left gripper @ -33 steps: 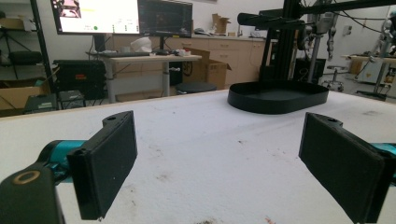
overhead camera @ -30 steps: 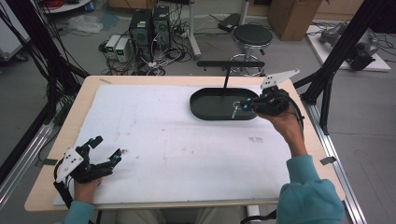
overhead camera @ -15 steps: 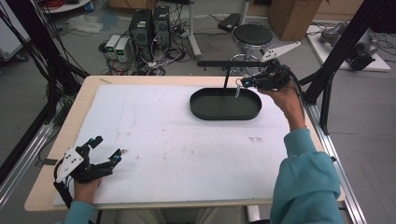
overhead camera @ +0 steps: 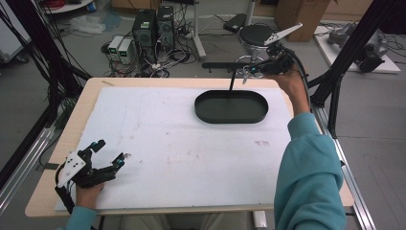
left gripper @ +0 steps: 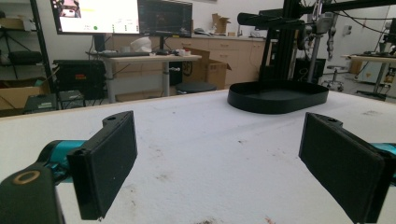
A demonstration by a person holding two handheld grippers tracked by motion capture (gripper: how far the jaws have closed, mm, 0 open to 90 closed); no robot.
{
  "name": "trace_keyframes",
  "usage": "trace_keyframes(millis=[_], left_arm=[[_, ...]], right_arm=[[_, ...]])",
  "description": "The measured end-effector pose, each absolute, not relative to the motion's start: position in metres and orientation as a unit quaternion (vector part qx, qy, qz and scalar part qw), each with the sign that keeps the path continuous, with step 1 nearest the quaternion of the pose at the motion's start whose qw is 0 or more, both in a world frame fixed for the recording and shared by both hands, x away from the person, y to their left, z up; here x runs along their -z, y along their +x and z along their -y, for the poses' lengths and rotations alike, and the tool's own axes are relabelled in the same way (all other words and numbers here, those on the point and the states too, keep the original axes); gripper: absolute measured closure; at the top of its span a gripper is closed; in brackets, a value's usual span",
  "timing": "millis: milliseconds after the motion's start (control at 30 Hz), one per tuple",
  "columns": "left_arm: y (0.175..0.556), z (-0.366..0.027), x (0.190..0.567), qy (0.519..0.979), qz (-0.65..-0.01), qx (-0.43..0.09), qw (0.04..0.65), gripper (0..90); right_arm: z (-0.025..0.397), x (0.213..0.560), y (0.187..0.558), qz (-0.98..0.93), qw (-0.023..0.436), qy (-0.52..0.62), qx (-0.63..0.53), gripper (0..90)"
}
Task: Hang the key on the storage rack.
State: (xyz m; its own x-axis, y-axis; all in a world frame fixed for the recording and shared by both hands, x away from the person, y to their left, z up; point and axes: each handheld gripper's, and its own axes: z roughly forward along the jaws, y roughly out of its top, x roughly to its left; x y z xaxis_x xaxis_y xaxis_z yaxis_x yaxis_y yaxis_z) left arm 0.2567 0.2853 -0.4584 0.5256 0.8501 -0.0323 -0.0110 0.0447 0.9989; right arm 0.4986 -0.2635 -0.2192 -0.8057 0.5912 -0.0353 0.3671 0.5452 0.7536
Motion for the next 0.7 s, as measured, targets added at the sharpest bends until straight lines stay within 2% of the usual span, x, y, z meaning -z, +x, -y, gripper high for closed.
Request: trace_keyframes(millis=[700], left_arm=[[0.257,-0.285,0.458,0.602,-0.348,-0.339,0.634,11.8]], right_arm=[[0.261,0.243,0.531,-0.875,0.143,0.317,-0.336,89.2]])
